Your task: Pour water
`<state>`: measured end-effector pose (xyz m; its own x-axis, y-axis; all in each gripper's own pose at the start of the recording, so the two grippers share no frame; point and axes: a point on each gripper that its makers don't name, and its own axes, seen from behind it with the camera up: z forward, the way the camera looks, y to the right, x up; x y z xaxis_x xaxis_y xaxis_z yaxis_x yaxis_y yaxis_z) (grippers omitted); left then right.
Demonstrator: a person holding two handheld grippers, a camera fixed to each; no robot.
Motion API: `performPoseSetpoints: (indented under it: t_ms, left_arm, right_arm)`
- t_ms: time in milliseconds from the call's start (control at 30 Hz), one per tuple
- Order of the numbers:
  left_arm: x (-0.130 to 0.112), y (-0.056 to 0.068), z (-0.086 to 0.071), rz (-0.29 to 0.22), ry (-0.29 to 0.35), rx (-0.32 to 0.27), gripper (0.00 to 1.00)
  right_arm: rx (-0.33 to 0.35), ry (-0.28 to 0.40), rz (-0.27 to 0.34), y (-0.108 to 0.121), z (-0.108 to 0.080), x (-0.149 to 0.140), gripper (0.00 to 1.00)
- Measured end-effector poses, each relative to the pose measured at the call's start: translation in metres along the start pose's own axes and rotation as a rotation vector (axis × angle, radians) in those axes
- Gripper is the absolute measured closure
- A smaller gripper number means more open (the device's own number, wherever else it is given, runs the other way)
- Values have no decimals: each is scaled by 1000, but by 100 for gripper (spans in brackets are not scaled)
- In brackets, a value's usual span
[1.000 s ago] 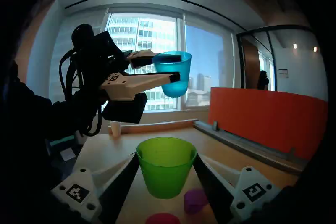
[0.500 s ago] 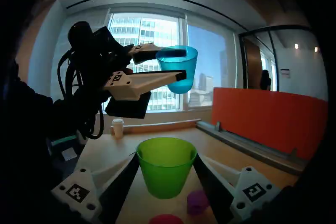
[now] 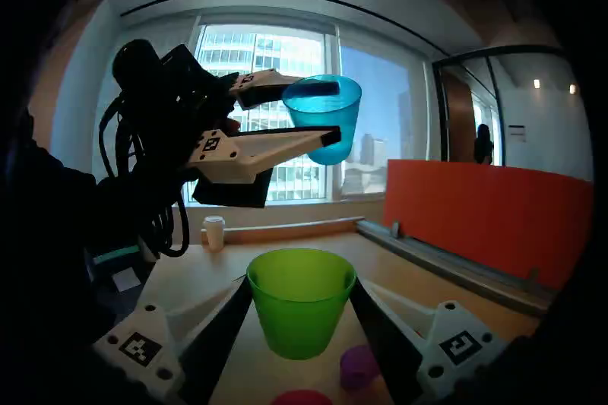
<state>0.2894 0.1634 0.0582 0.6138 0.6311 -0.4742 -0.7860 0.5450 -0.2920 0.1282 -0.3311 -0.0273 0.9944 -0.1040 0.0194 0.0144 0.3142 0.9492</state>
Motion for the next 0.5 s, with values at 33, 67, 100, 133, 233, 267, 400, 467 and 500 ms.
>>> performPoseSetpoints:
  t_ms: [33, 67, 100, 133, 233, 267, 400, 467, 500]
  left_arm:
    - [1, 0, 0, 7, 2, 1, 14]
    - [2, 0, 0, 14, 3, 2, 14]
    - [2, 1, 0, 21, 5, 1, 14]
    - [3, 2, 0, 27, 7, -1, 14]
    - [6, 4, 1, 48, 13, -4, 14]
    - [7, 4, 1, 57, 15, -4, 14]
    - [10, 4, 1, 88, 19, 2, 14]
    - [11, 3, 1, 103, 20, 6, 14]
    - [12, 3, 1, 109, 21, 8, 14]
  right_arm:
    - [0, 1, 0, 0, 0, 0, 9]
    - [0, 2, 1, 0, 0, 0, 9]
    - [0, 2, 1, 0, 1, 1, 9]
    - [0, 2, 1, 0, 1, 1, 9]
    - [1, 2, 0, 0, 1, 1, 9]
    - [1, 2, -1, 0, 2, 1, 9]
    - [0, 2, -1, 0, 1, 1, 9]
    - [-1, 2, -2, 0, 1, 1, 9]
    - [-2, 2, -1, 0, 1, 1, 9]
